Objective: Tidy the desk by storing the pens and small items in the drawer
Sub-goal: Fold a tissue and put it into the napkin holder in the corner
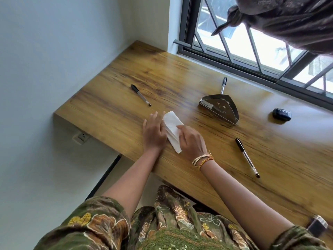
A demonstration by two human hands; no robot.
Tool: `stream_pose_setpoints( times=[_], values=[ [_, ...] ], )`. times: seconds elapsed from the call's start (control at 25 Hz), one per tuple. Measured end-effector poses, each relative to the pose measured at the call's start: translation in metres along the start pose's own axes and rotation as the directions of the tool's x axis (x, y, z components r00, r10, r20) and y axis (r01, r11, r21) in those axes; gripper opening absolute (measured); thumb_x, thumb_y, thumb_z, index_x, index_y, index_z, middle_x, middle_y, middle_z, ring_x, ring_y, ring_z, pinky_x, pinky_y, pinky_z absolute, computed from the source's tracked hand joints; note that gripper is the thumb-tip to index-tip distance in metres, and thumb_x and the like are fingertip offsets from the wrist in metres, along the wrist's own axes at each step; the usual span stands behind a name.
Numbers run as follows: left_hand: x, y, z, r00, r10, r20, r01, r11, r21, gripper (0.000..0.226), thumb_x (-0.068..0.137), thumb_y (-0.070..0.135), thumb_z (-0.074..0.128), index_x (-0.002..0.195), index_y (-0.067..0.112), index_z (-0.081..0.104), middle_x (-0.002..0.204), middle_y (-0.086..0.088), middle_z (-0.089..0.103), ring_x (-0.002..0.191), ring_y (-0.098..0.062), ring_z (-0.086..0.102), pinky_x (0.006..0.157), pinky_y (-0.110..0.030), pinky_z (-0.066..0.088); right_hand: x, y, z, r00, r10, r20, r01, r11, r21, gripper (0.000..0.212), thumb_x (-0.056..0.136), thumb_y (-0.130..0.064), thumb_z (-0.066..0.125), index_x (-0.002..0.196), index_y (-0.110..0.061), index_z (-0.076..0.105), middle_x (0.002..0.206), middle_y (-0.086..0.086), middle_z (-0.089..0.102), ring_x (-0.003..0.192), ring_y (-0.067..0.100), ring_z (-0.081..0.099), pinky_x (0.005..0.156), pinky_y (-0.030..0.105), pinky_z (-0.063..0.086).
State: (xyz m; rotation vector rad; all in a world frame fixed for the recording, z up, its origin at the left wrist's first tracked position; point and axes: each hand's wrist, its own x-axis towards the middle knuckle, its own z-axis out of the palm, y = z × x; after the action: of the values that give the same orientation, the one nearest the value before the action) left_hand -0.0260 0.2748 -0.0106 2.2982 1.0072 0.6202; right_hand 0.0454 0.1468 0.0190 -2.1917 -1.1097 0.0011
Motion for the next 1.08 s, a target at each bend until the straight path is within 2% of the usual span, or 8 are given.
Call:
stream_pose_setpoints(
  times=[0.12,0.24,0.44,0.64,0.72,0.92,1.0,1.08],
  values=[
    [0.000,-0.002,0.003,0.998,0.022,0.053,-0.027,0.995,0.097,0.039,0.098,0.021,0.041,0.133,0.028,0.056,0.149,-0.008,0.044,0.142,-0.023,0.033,0.116,-0.045,0.018,0.014,0.009,-0.010,0.972,0.229,-0.050,-0.229,0.973,0.004,0.020,0.086,-0.009,0.057,0.102,-0.009,0.068,0.099,0.008,0.065,0.088,0.024,0.063,0.073,0.025,0.047],
    [0.001,-0.003,0.004,0.998,0.022,0.062,-0.029,0.992,0.120,0.039,0.098,0.021,0.041,0.134,0.027,0.056,0.149,-0.008,0.043,0.143,-0.023,0.031,0.117,-0.045,0.017,0.029,0.010,-0.019,0.865,0.479,0.152,-0.465,0.877,-0.122,0.034,0.080,-0.034,0.071,0.105,-0.013,0.064,0.104,0.003,0.062,0.095,0.020,0.059,0.075,0.026,0.042],
    [0.001,-0.003,0.003,0.998,0.035,0.057,-0.042,0.989,0.141,0.039,0.098,0.021,0.040,0.134,0.027,0.054,0.149,-0.009,0.044,0.143,-0.023,0.031,0.116,-0.046,0.018,0.037,-0.003,-0.016,0.792,0.554,0.258,-0.518,0.832,-0.199,0.032,0.073,-0.031,0.078,0.096,-0.012,0.067,0.096,0.005,0.067,0.089,0.022,0.062,0.068,0.030,0.045],
    [0.003,-0.003,0.000,0.999,0.016,0.041,-0.019,0.996,0.088,0.046,0.099,0.014,0.035,0.140,0.027,0.047,0.150,-0.006,0.042,0.143,-0.020,0.030,0.117,-0.043,0.017,0.050,-0.003,-0.028,0.718,0.594,0.363,-0.668,0.735,0.117,0.011,0.075,-0.019,0.074,0.079,-0.012,0.065,0.081,0.004,0.064,0.073,0.016,0.057,0.062,0.027,0.046],
    [0.006,-0.001,-0.002,0.999,-0.020,0.047,0.018,0.998,0.057,0.053,0.095,0.009,0.037,0.145,0.027,0.039,0.153,-0.006,0.037,0.144,-0.020,0.027,0.118,-0.044,0.018,0.055,0.003,-0.039,0.653,0.621,0.433,-0.751,0.603,0.269,0.015,0.078,-0.011,0.071,0.092,-0.009,0.065,0.090,0.007,0.064,0.079,0.019,0.059,0.067,0.032,0.052],
    [0.021,0.007,-0.002,0.973,0.117,0.200,-0.111,0.993,-0.038,0.086,0.083,0.016,0.061,0.153,0.026,0.013,0.158,-0.009,0.023,0.147,-0.026,0.018,0.116,-0.054,0.022,0.059,0.028,-0.071,0.395,0.533,0.748,-0.857,-0.079,0.509,0.035,0.086,0.003,0.059,0.120,0.000,0.051,0.099,0.019,0.061,0.070,0.022,0.067,0.052,0.034,0.060],
    [0.032,0.017,-0.002,0.933,0.263,0.247,-0.235,0.962,-0.140,0.091,0.077,0.024,0.073,0.152,0.024,0.021,0.156,-0.008,0.028,0.145,-0.025,0.024,0.113,-0.047,0.029,0.059,0.038,-0.083,0.362,0.479,0.800,-0.861,-0.157,0.484,0.033,0.090,0.000,0.054,0.122,0.002,0.047,0.093,0.018,0.063,0.060,0.018,0.069,0.046,0.027,0.057],
    [0.047,0.032,-0.003,0.922,0.314,0.226,-0.238,0.921,-0.309,0.074,0.072,0.025,0.080,0.139,0.021,0.049,0.145,-0.005,0.048,0.135,-0.020,0.043,0.109,-0.038,0.039,0.058,0.042,-0.095,0.356,0.455,0.816,-0.865,-0.171,0.472,0.024,0.093,-0.003,0.050,0.116,0.003,0.049,0.081,0.017,0.068,0.056,0.016,0.069,0.046,0.024,0.057]
  ],
)
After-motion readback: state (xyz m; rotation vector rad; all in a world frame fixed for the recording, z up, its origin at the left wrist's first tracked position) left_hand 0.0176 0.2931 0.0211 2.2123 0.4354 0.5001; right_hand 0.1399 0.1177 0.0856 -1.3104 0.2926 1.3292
